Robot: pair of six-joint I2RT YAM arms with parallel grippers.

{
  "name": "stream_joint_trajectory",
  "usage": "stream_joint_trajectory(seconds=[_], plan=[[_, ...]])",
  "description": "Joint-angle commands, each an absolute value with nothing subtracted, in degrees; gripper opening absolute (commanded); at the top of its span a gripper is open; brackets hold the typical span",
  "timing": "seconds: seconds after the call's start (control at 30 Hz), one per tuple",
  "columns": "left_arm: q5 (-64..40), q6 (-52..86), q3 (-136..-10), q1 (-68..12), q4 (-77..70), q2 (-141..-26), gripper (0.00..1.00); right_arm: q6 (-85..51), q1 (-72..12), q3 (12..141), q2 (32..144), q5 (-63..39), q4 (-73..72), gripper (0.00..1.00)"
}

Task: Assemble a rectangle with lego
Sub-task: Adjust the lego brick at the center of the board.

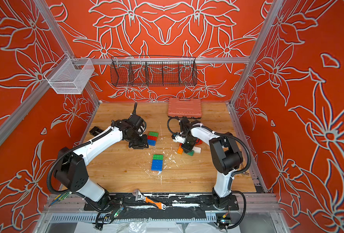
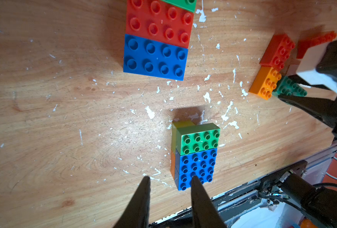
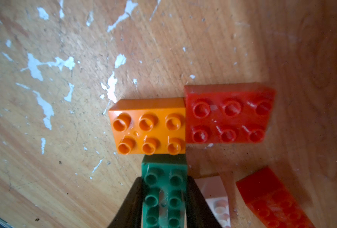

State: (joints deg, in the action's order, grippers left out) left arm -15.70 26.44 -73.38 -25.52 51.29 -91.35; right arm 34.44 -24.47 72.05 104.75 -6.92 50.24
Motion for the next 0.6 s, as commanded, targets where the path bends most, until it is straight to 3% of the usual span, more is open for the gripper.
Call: stream_joint_trajectory(seconds=[0.0, 0.57], plan=[[-16.15, 26.41, -73.21, -25.66, 51.41, -92.33, 0.34, 34.01, -24.91, 72.32, 105.88, -8.35, 50.58, 0.00], [-15.92, 26.14, -73.23, -25.66, 51.86, -92.55, 0.34, 33.34, -25.88, 73.26, 107.64, -9.28, 49.72, 0.00]])
